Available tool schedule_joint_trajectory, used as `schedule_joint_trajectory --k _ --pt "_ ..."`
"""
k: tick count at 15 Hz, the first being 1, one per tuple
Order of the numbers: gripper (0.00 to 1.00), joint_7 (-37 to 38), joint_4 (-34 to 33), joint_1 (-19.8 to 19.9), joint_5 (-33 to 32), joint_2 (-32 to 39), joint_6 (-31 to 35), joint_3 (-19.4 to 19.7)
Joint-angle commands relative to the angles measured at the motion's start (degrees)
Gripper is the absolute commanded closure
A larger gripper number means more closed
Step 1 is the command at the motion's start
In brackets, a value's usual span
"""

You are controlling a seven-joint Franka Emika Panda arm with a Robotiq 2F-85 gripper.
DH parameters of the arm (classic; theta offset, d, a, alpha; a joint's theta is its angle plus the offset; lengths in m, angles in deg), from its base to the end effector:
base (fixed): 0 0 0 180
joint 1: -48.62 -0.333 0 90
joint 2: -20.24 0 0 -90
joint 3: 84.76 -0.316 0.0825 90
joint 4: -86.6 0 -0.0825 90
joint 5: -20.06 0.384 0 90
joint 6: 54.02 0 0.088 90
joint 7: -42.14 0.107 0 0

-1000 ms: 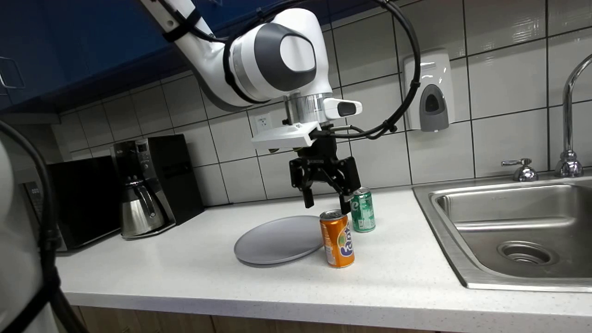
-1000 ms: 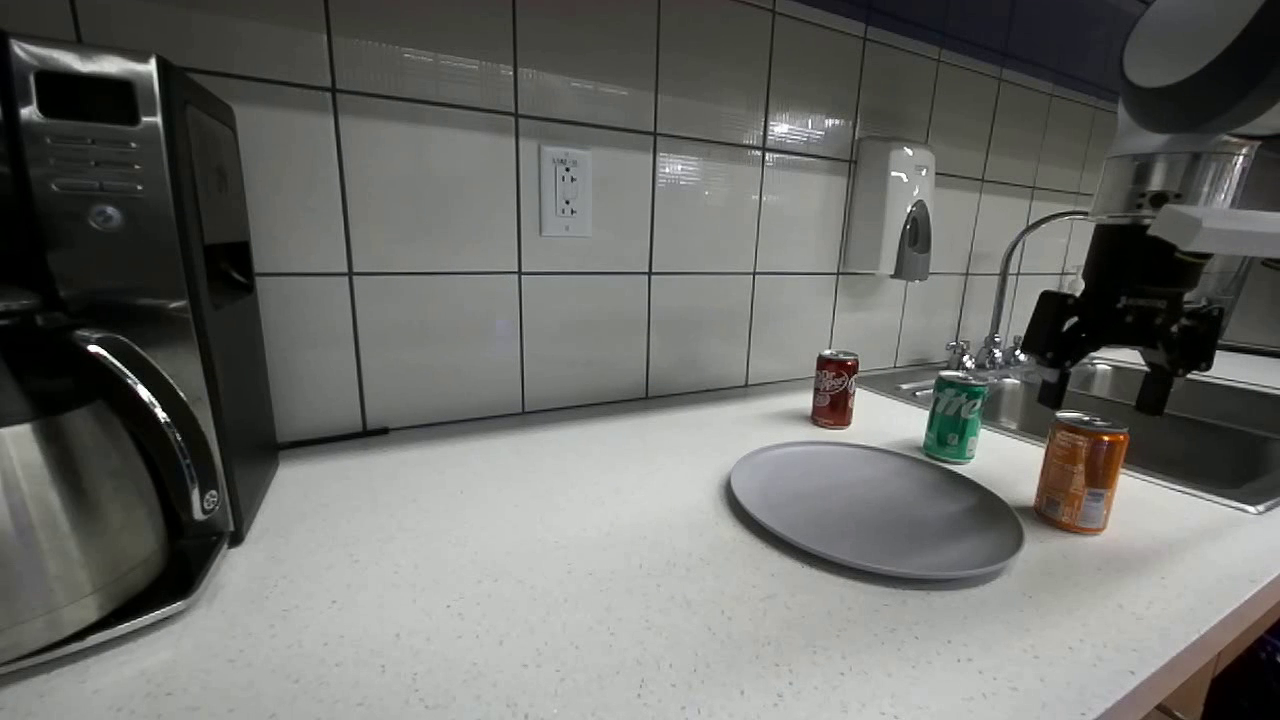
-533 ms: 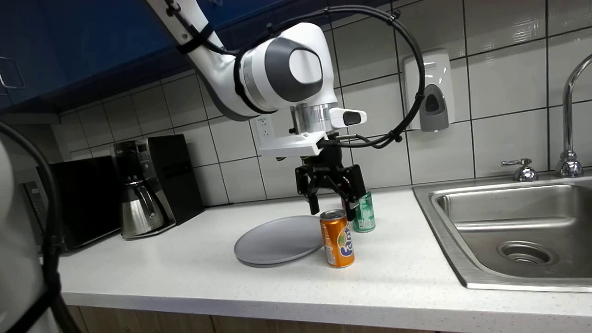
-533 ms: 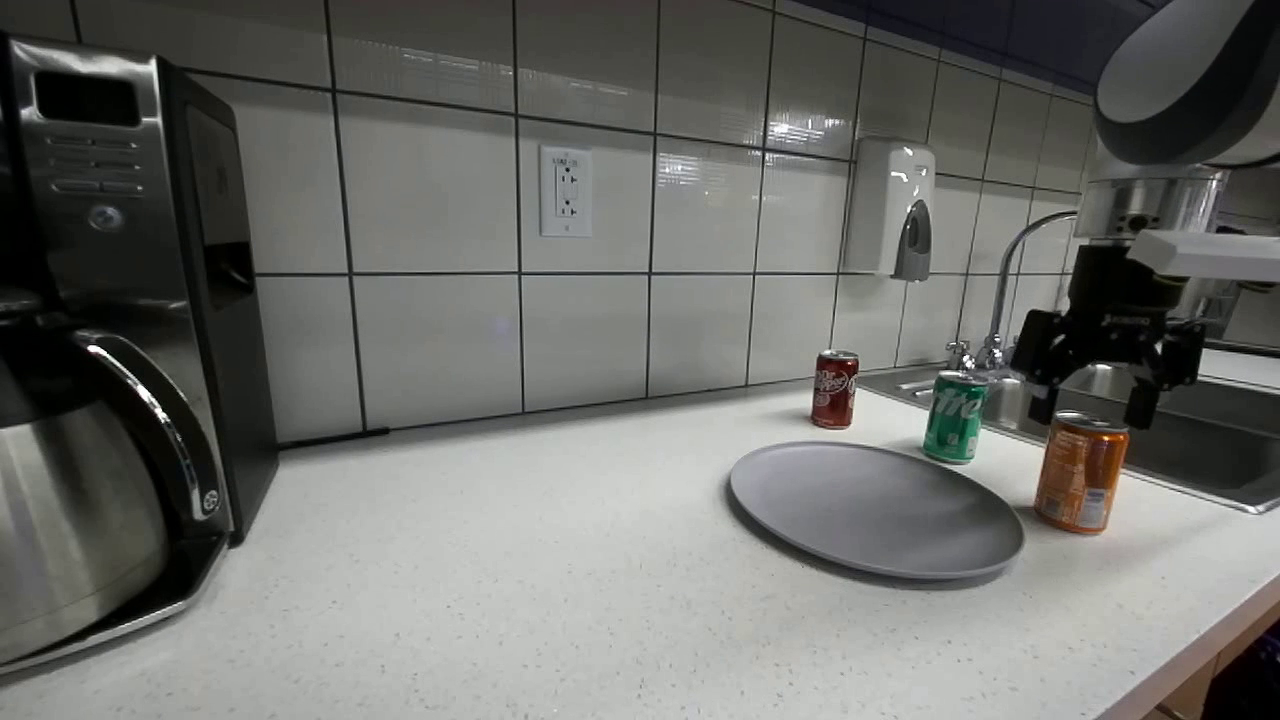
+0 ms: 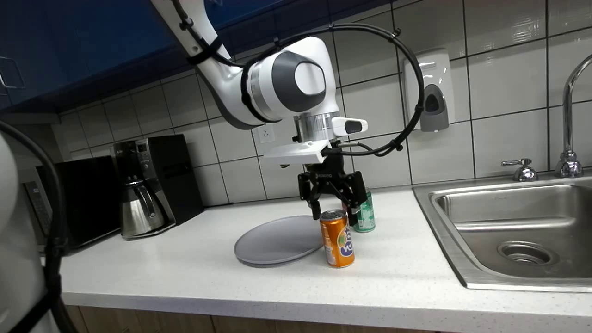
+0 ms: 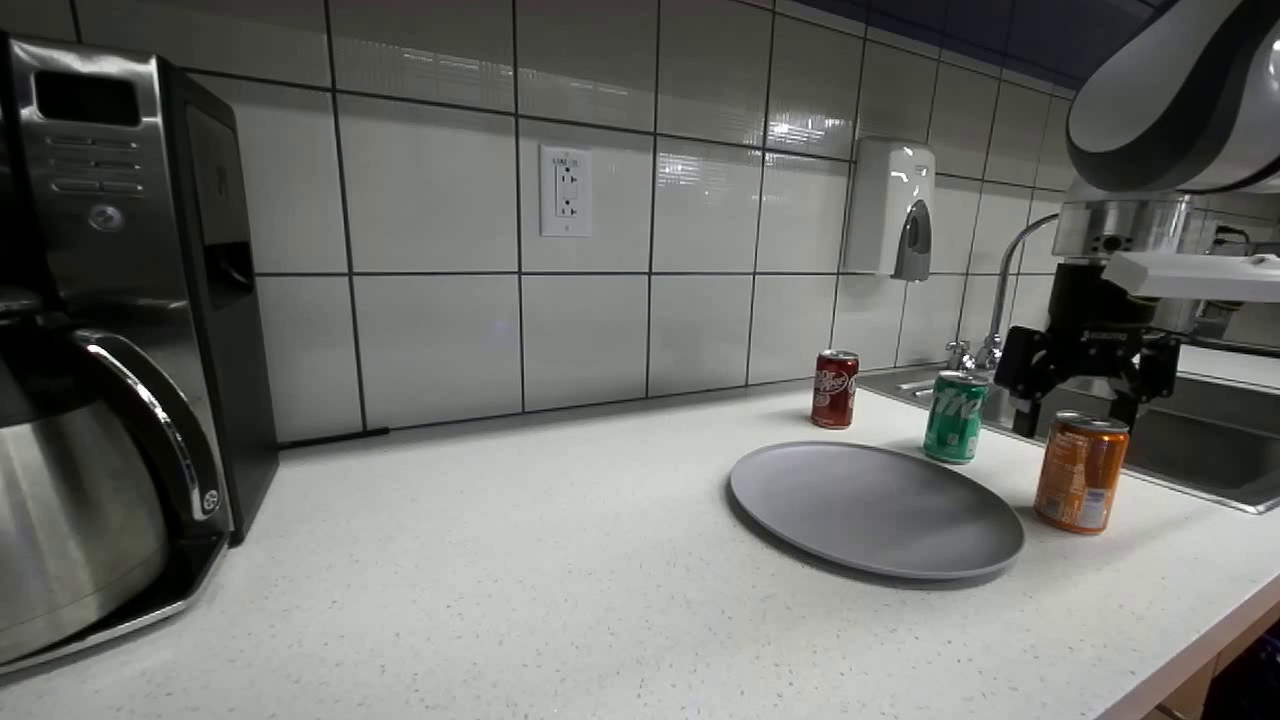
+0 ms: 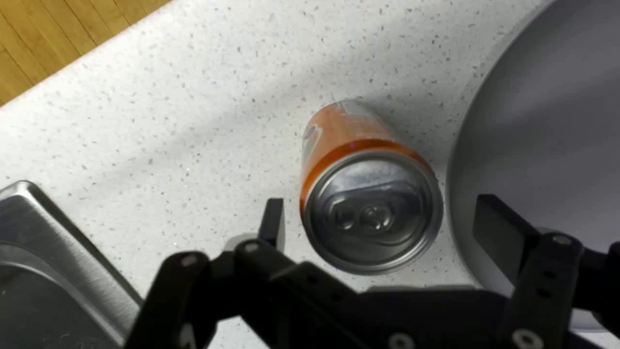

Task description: Put the cans on the grey plate

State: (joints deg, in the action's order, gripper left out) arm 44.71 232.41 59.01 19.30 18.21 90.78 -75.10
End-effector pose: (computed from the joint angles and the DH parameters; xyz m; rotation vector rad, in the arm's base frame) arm 0.4272 -0.1554 0.2850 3.0794 -0.5986 0.0264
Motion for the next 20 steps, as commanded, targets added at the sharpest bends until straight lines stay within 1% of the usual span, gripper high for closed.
schedule_joint_trajectory --k 1,9,10,11,13,14,15,16,20 --pt "0.0 1.92 -0.76 -0.4 -0.85 0.85 0.26 -0.28" --pt "0.0 3.06 0.44 -0.35 -1.21 -0.19 0.38 -0.18" --pt "0.23 3.29 0.69 -0.37 -1.21 -0.39 0.37 -0.2" --pt "0.26 3.53 0.96 -0.37 -1.26 -0.58 0.33 -0.21" --pt "0.42 4.3 1.61 -0.38 -1.51 -1.04 0.38 -0.24" --pt "0.51 4.7 1.86 -0.37 -1.65 -1.24 0.36 -0.25" --pt "0.58 5.1 2.15 -0.39 -1.8 -1.53 0.36 -0.29" --pt "0.62 5.58 2.32 -0.42 -2.1 -1.84 0.33 -0.35" --pt "0.62 7.79 3.15 -0.68 -3.94 -4.05 0.17 -0.79"
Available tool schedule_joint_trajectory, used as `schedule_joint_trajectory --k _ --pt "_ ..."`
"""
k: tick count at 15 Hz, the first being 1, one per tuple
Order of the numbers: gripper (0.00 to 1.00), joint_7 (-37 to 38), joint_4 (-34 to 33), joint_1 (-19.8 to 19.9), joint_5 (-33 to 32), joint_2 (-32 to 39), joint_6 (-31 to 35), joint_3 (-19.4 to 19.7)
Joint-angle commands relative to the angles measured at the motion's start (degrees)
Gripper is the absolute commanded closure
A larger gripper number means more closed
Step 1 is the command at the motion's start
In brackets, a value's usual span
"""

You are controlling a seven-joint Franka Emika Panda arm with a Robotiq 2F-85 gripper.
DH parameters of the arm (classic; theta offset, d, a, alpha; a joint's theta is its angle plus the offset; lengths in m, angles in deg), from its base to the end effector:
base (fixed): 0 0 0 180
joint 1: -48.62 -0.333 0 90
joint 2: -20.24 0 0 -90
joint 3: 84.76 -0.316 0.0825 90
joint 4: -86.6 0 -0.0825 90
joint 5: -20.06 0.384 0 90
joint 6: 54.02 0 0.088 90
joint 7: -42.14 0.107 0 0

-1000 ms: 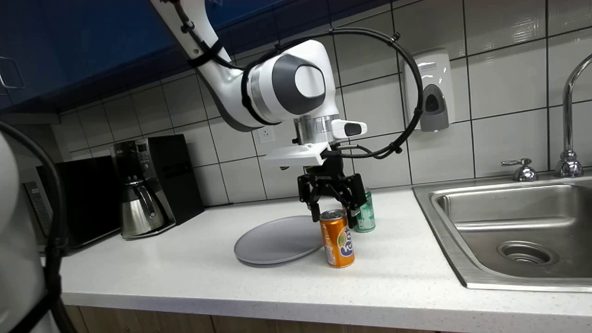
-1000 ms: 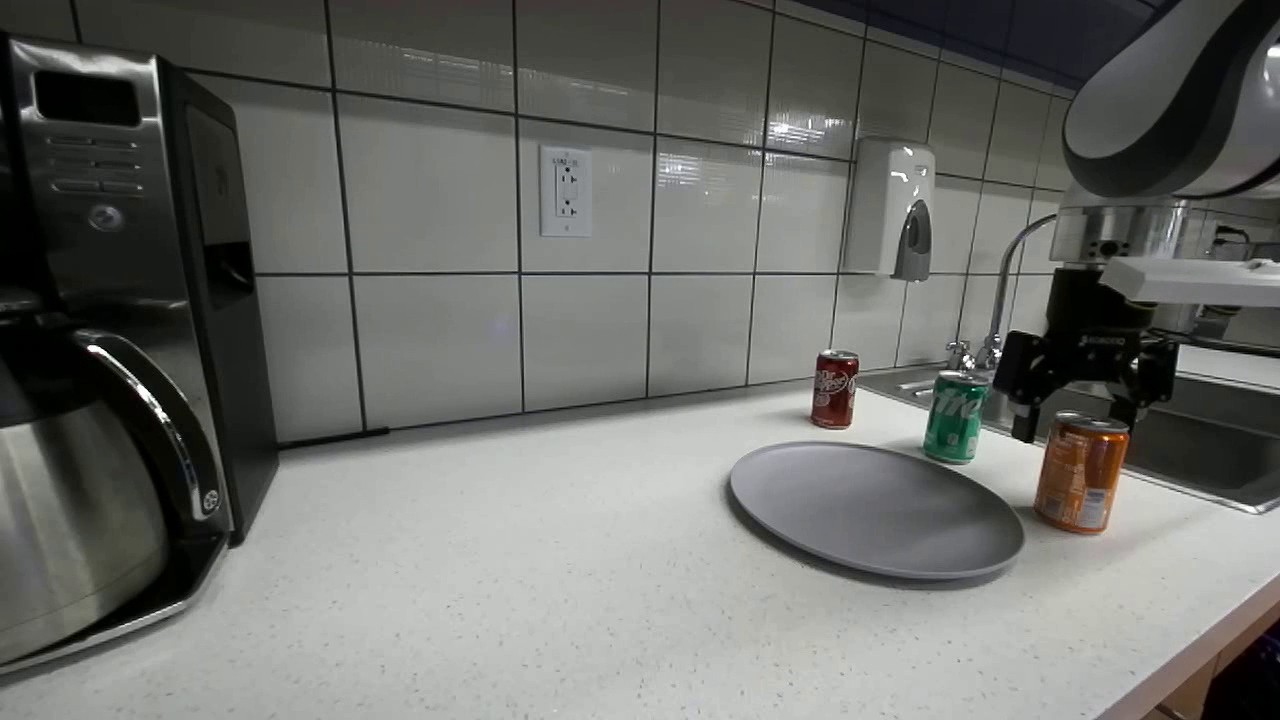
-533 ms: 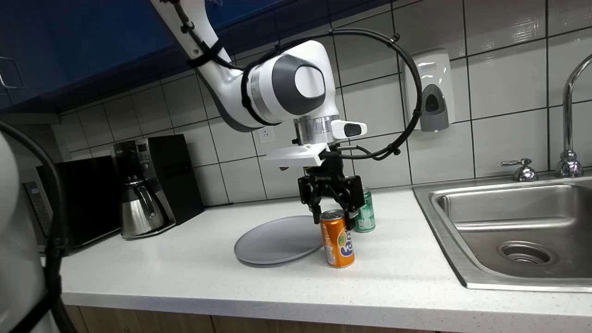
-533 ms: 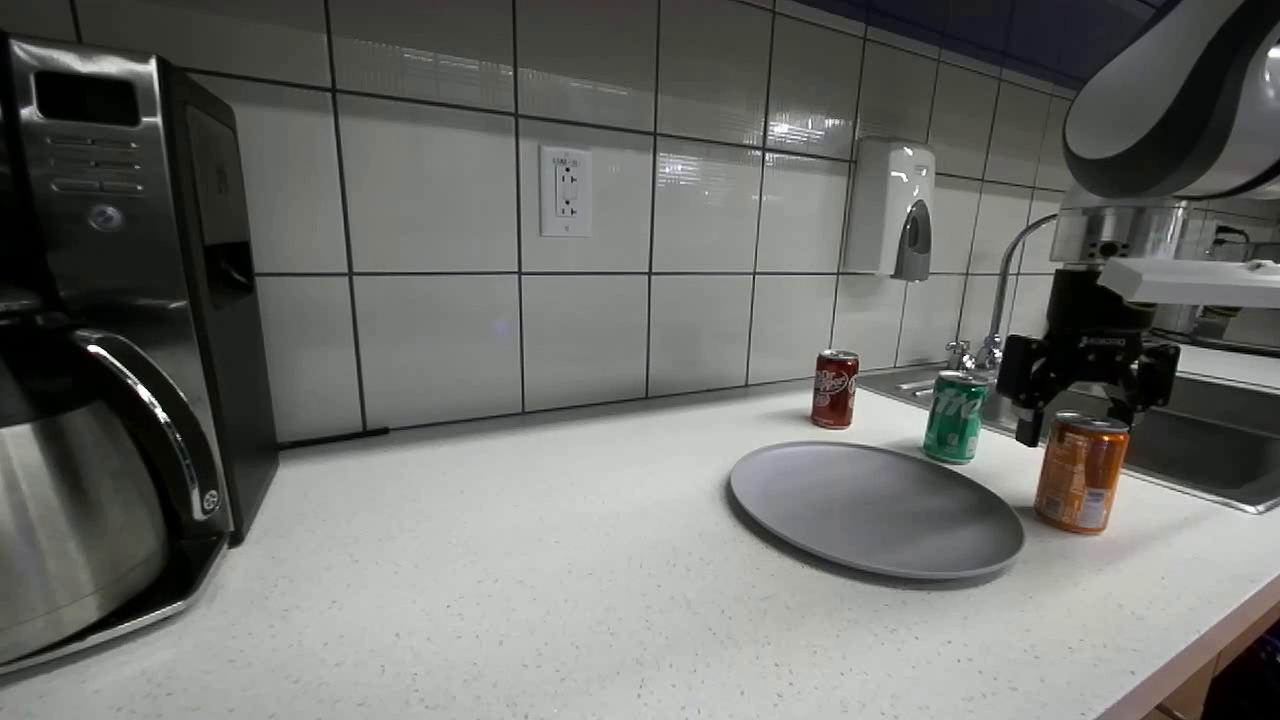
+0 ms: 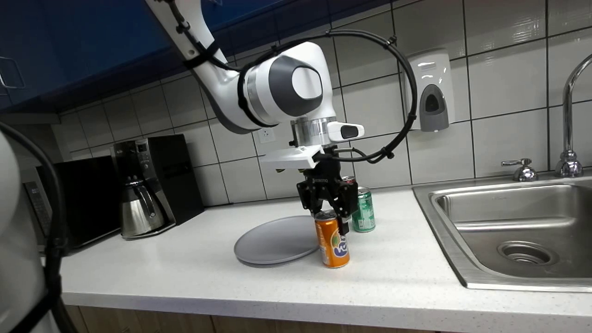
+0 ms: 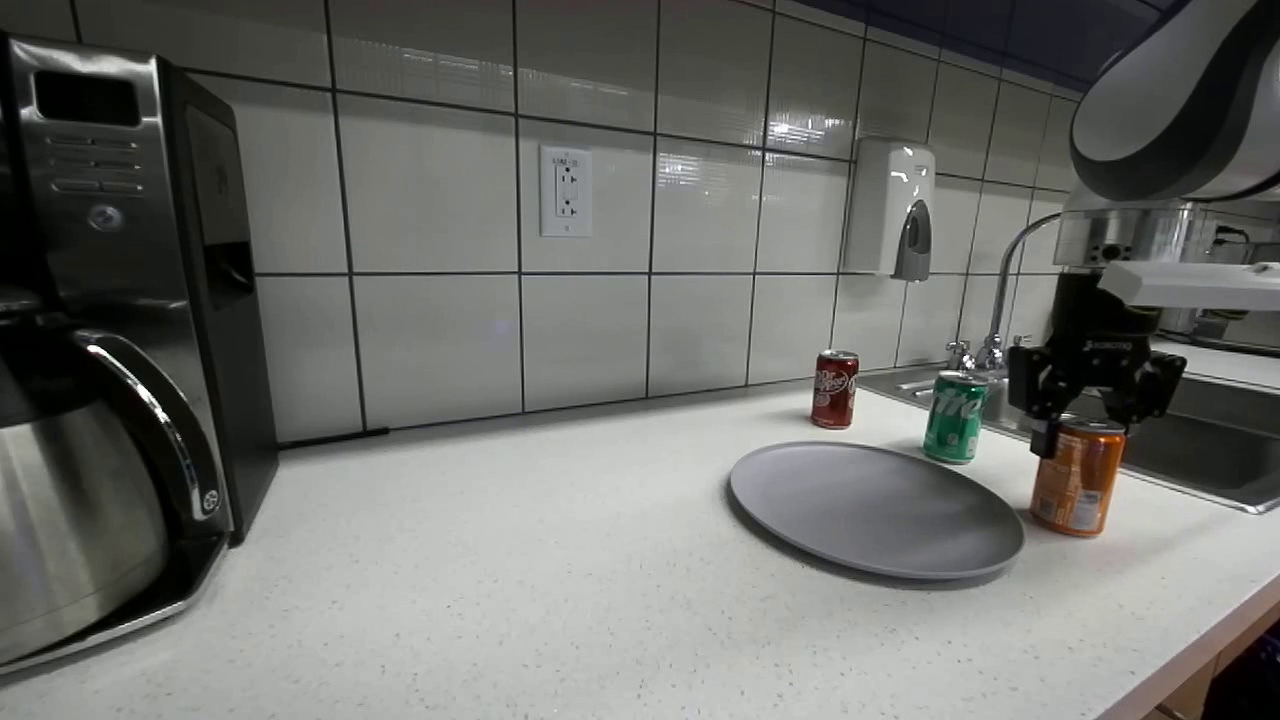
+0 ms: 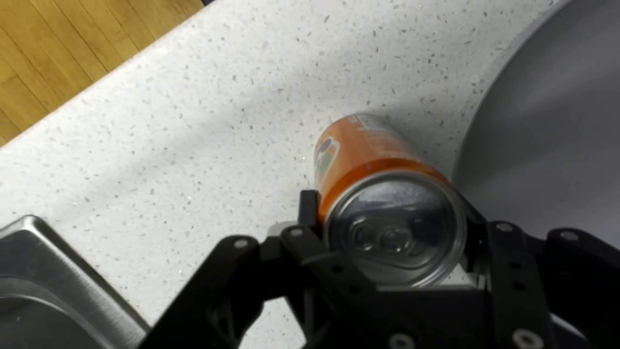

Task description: Put the cans on the grey plate

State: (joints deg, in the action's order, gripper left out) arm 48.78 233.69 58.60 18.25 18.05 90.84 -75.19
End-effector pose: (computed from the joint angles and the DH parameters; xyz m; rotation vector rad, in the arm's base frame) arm 0.4211 -0.1487 0.2779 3.0575 -0.6695 -0.0039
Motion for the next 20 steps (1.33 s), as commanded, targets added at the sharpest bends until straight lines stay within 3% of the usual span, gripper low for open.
schedule_joint_trajectory --k 1,9,20 --pt "0.62 4.35 2.14 -0.41 -3.54 -4.71 0.11 -0.91" --pt "0.62 7.09 3.32 -1.68 -5.18 -9.87 -0.24 -4.64" --pt "0.62 7.98 -5.27 -7.34 -3.34 -2.64 -0.2 -9.94"
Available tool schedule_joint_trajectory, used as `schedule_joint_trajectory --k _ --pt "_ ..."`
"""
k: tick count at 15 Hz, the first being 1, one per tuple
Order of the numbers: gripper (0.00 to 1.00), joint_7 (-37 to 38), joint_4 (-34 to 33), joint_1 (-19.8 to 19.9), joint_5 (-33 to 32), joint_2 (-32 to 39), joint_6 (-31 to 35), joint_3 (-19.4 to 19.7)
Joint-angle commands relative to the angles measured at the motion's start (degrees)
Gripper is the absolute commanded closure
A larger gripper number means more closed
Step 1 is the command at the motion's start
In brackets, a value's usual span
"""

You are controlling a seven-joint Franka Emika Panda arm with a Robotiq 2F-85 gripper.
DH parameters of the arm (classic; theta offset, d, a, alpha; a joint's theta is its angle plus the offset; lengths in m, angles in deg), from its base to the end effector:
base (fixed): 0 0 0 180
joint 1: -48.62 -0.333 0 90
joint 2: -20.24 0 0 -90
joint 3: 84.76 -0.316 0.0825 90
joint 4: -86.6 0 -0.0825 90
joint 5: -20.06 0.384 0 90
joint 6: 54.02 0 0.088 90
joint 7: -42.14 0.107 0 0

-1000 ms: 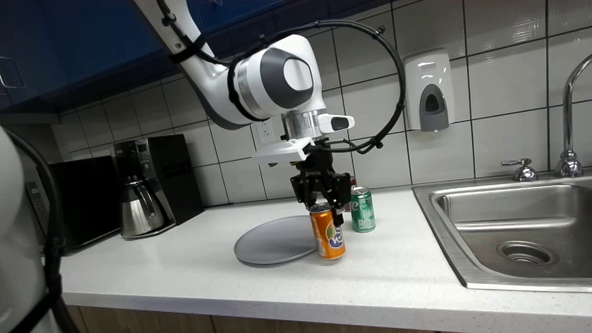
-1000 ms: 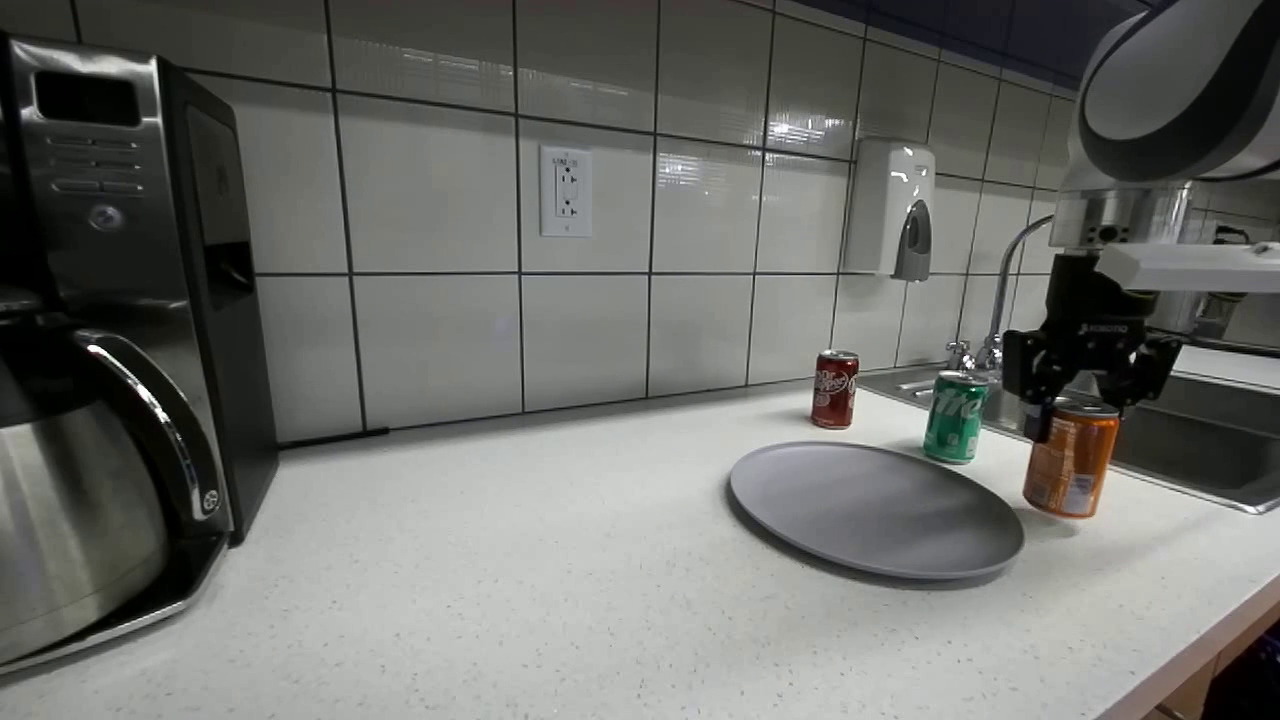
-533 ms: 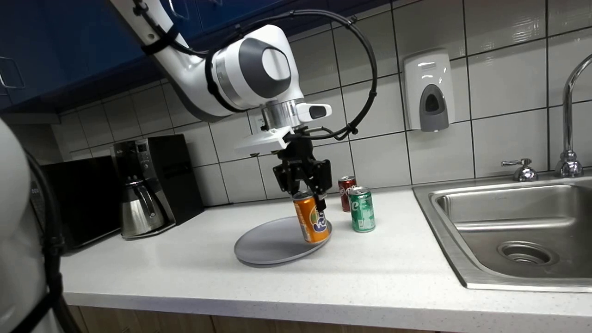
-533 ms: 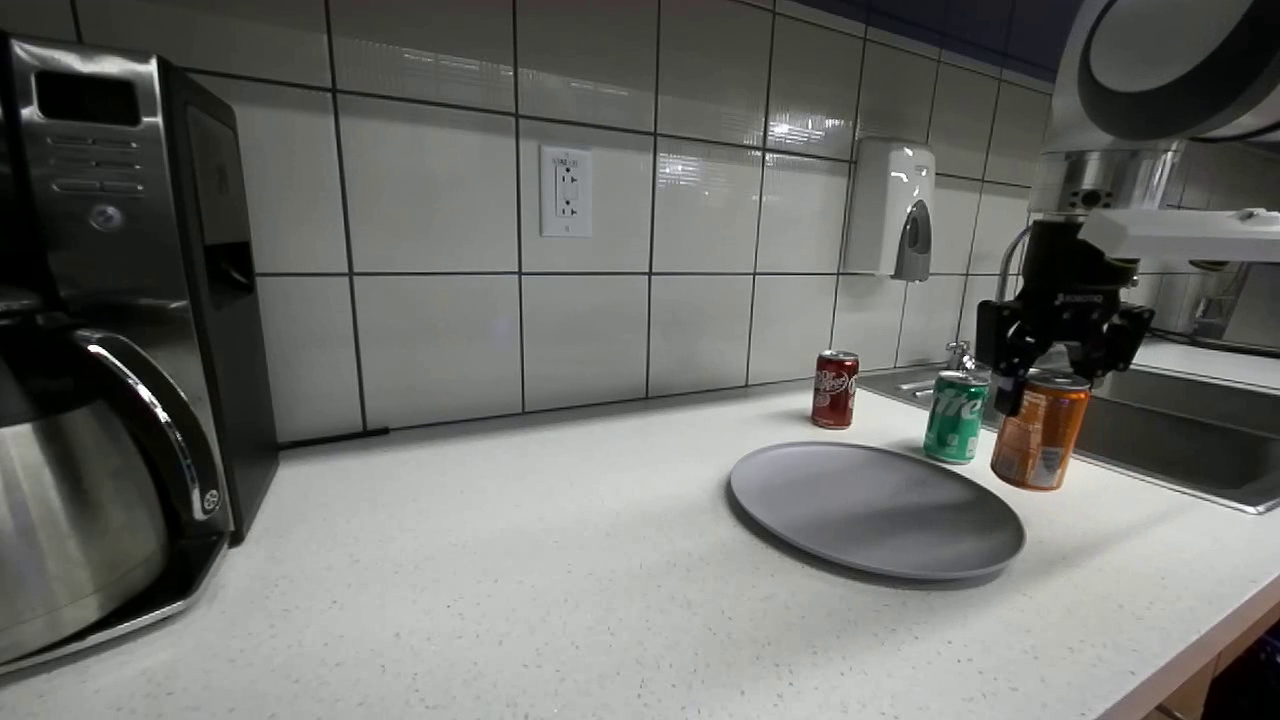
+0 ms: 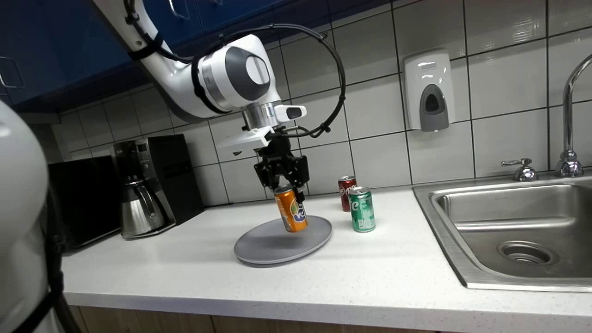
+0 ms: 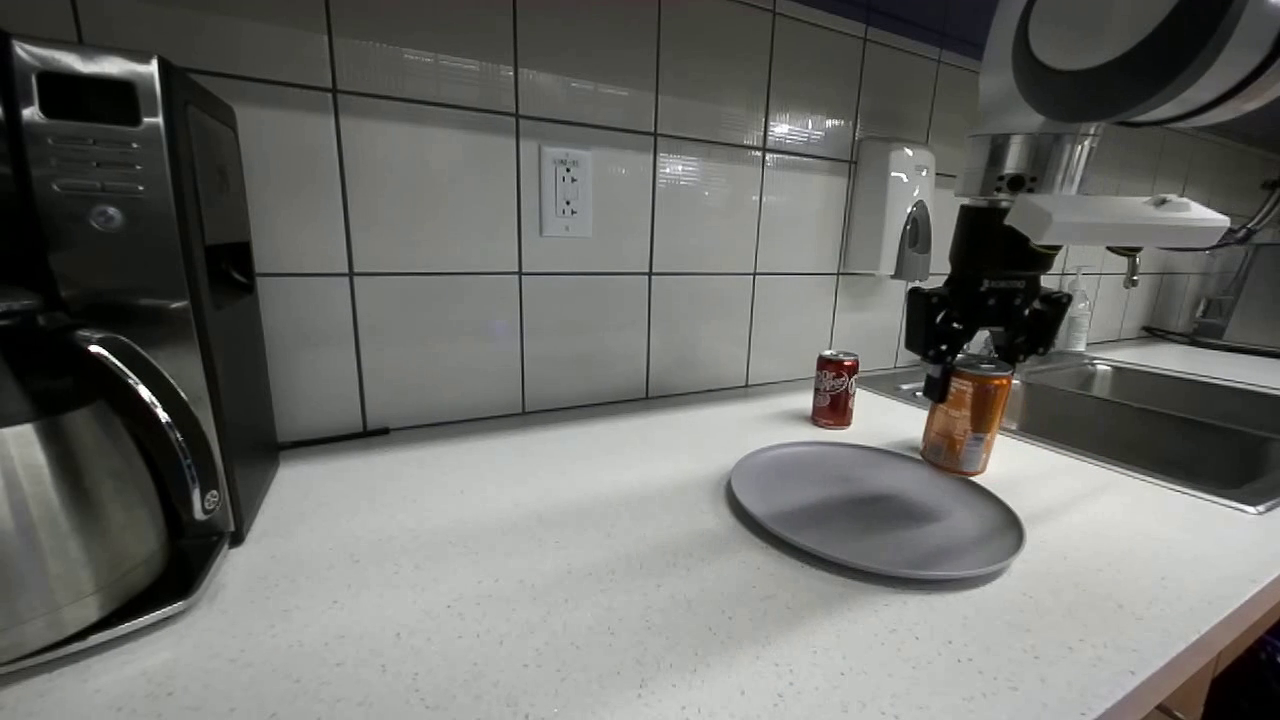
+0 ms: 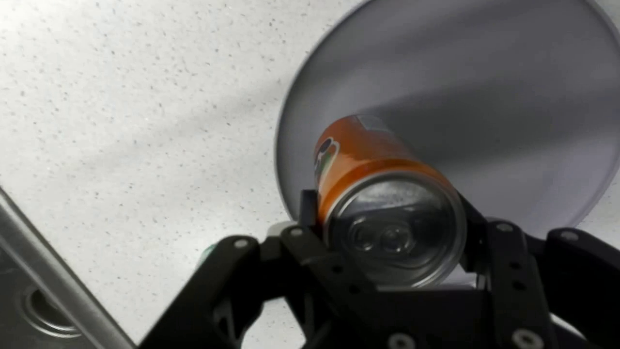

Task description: Put the cans on the grey plate

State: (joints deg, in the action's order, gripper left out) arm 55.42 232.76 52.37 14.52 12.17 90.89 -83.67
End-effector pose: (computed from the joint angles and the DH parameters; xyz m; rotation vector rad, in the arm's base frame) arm 0.4537 -0.0373 0.3310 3.0649 -0.3702 0.1900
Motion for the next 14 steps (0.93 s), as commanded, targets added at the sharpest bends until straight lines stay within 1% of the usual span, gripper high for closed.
schedule_joint_trajectory --k 1,8,12,14 --pt "0.62 1.4 -5.37 -1.6 0.28 4.3 -0.13 -1.75" --pt "0.62 0.93 -13.96 -4.91 0.73 12.8 -0.33 -2.42" --pt "0.62 1.32 -16.98 -6.28 0.17 16.41 0.94 -2.15" --pt "0.62 1.04 -18.49 -6.88 0.48 18.2 0.48 -2.18"
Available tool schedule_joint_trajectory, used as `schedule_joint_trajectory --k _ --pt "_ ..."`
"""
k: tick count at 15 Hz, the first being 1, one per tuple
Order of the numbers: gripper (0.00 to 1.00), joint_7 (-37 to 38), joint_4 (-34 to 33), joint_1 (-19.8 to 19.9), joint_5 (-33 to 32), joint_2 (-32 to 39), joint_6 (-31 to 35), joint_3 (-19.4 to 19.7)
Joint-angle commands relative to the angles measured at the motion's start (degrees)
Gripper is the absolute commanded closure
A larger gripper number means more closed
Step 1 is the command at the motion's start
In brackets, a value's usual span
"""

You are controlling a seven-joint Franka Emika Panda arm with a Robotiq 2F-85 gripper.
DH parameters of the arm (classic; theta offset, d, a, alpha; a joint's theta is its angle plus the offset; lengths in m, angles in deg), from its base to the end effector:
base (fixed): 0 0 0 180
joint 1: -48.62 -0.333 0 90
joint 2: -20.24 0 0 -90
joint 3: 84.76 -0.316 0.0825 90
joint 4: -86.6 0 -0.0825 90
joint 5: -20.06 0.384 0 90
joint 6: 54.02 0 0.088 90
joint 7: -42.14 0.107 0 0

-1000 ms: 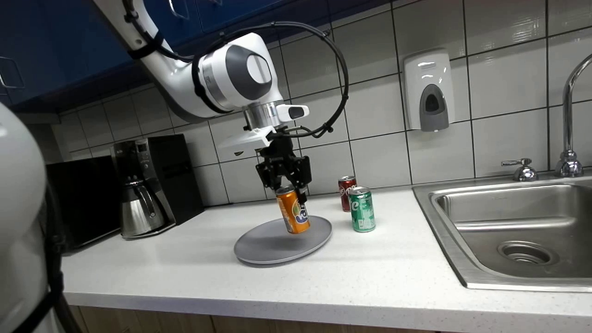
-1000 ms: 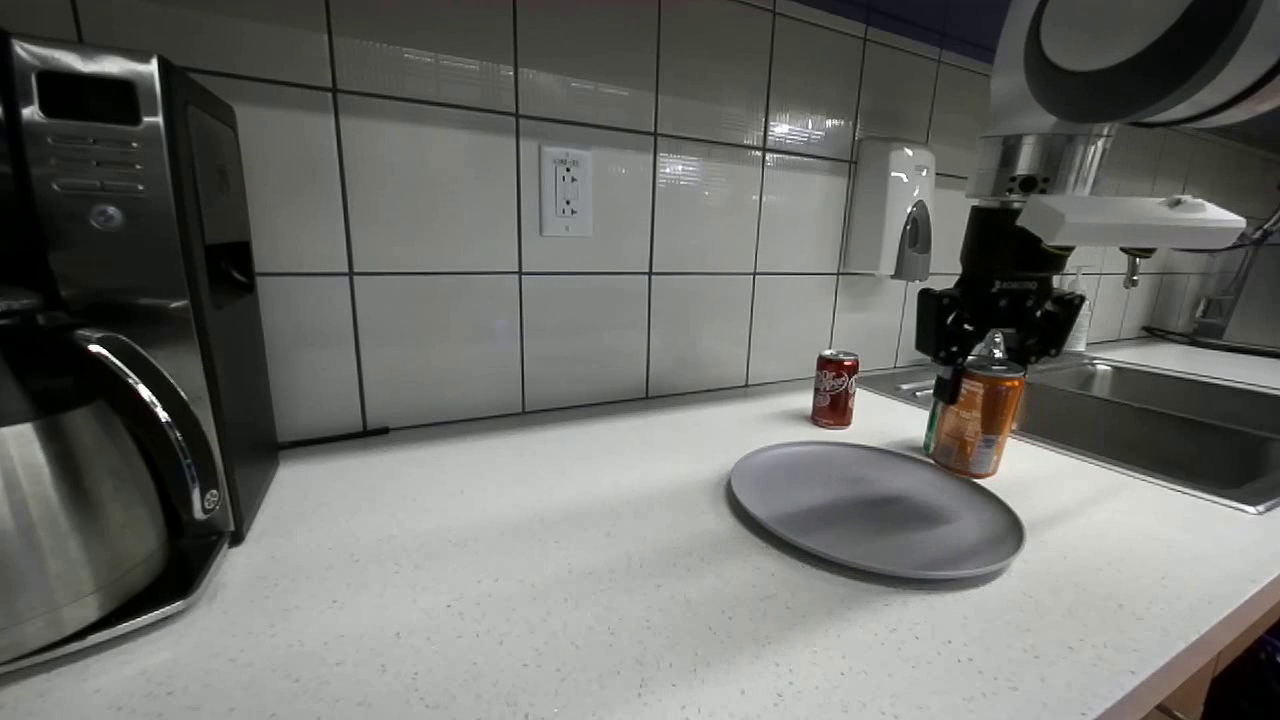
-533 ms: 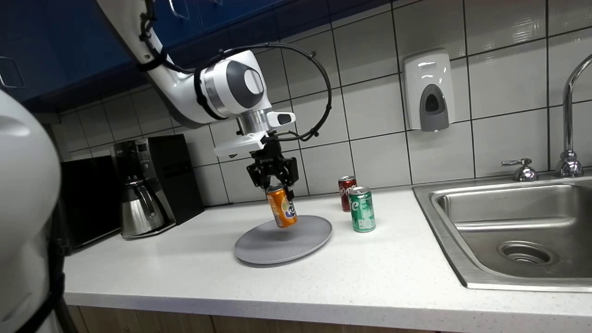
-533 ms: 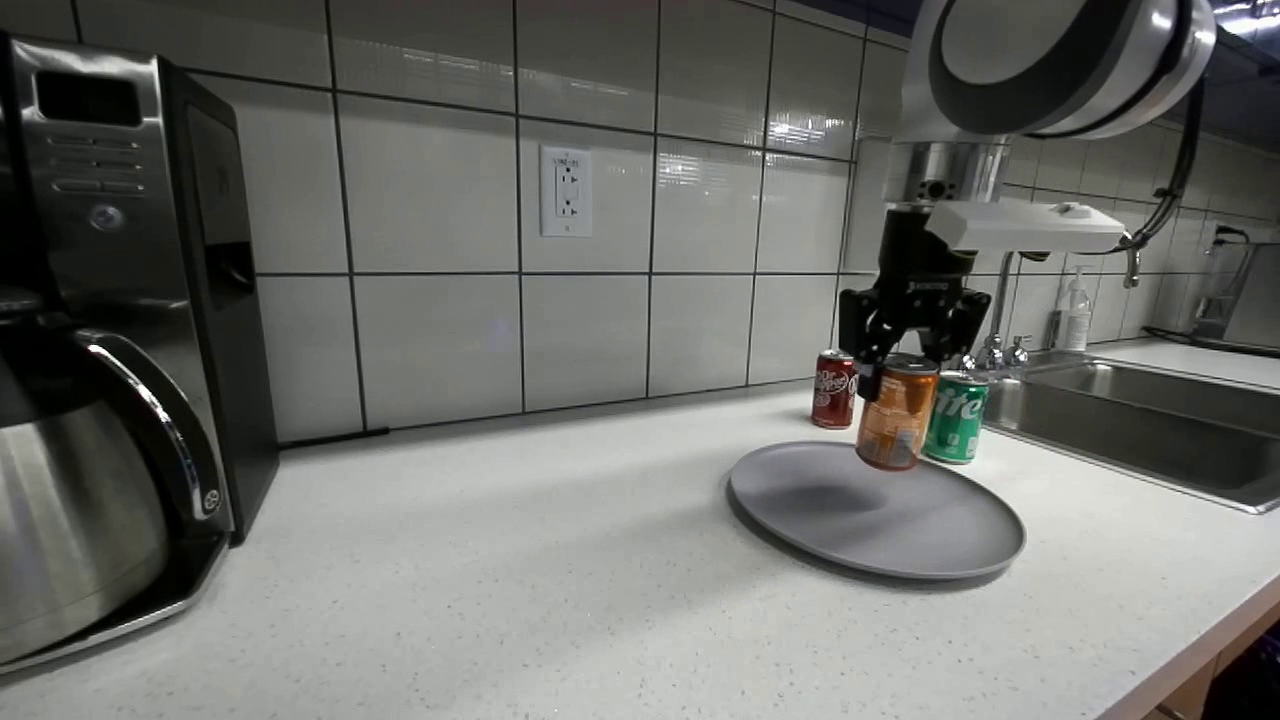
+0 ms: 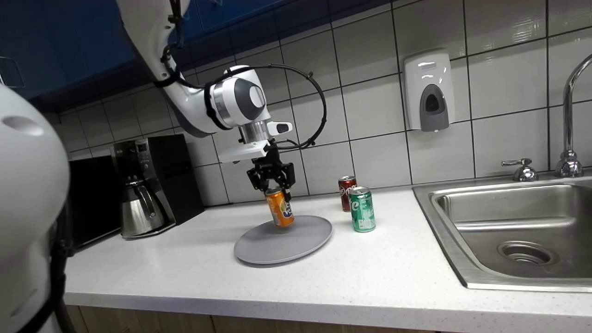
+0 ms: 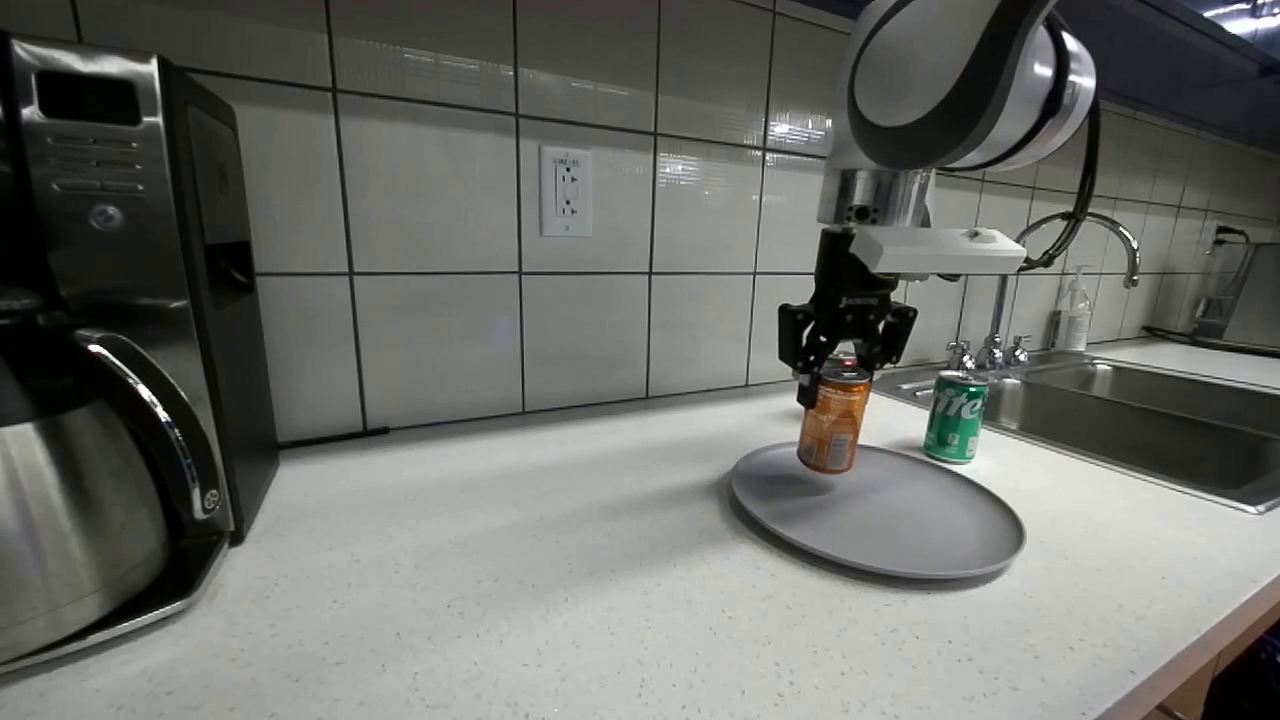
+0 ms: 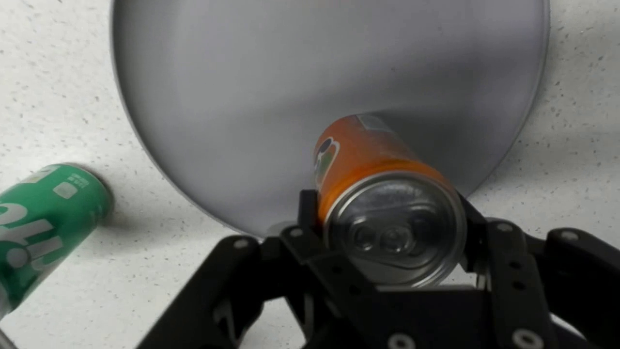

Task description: Put the cans on the grey plate

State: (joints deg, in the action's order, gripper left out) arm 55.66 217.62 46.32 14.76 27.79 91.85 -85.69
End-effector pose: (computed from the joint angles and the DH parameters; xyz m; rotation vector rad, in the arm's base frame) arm 0.5392 0.0316 0.3071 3.0948 -0.1651 0.2079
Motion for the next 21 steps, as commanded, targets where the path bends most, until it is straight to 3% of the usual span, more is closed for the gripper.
schedule_joint_trajectory --k 1,9,10,13,21 --pt "0.62 0.8 -4.17 -1.16 0.09 3.41 -0.75 -0.13" --pt "0.62 1.6 -7.28 -3.19 0.14 6.79 -0.73 0.24" --pt "0.14 1.78 -7.13 -3.27 0.34 6.67 -0.53 0.23" --pt "0.0 2.82 -6.78 -3.61 -0.09 6.0 -0.14 0.43" --pt "0.0 5.45 -4.86 -3.03 -1.17 0.52 0.64 1.88"
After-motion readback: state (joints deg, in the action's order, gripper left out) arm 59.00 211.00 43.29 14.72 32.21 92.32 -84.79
